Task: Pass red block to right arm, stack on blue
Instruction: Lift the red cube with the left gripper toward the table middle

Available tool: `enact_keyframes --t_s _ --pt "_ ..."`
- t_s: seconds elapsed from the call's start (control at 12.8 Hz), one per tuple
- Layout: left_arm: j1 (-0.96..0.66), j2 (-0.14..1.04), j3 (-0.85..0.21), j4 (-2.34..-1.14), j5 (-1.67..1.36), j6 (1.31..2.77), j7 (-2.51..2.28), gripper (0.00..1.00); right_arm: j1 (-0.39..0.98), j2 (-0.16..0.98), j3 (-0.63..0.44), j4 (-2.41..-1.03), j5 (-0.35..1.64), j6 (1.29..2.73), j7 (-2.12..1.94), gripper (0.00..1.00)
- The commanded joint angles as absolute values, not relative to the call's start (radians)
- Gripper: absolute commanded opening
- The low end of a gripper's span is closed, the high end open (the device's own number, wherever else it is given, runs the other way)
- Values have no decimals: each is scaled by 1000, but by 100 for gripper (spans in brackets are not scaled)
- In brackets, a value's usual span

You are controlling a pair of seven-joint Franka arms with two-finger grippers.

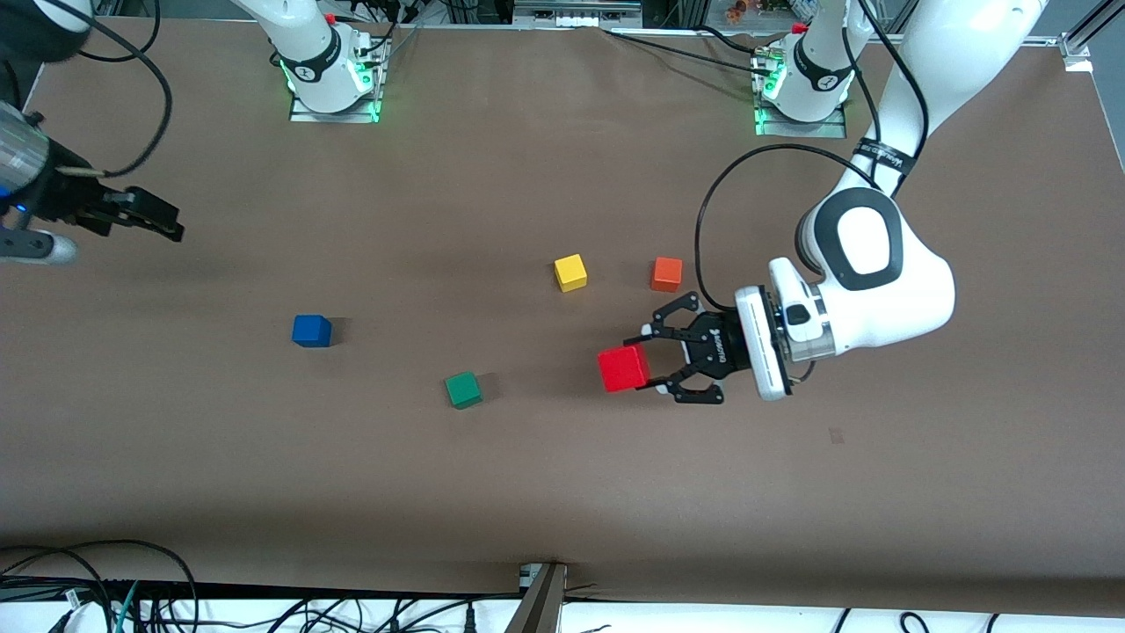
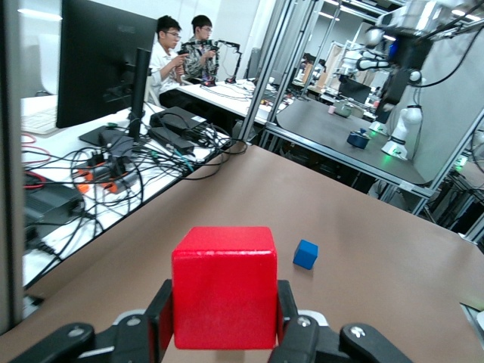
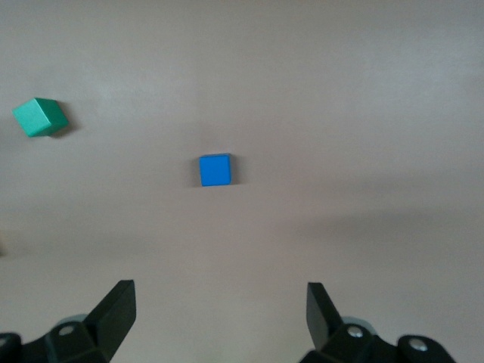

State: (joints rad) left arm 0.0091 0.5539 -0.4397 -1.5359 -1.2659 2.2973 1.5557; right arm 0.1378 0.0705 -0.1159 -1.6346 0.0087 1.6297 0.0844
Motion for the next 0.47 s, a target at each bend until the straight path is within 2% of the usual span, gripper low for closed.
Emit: enact_keyframes --t_s 0.0,0.16,0.39 --pt "-41 568 -437 -1513 -1318 2293 1589 0 155 161 -112 -1608 17 1609 29 100" --pt "-64 572 -437 -1514 -1328 2293 1588 0 193 179 -112 -1605 49 1554 -102 100" --pt "-86 572 -439 -1514 -1328 2290 1595 0 189 178 -123 -1600 362 1555 -115 100"
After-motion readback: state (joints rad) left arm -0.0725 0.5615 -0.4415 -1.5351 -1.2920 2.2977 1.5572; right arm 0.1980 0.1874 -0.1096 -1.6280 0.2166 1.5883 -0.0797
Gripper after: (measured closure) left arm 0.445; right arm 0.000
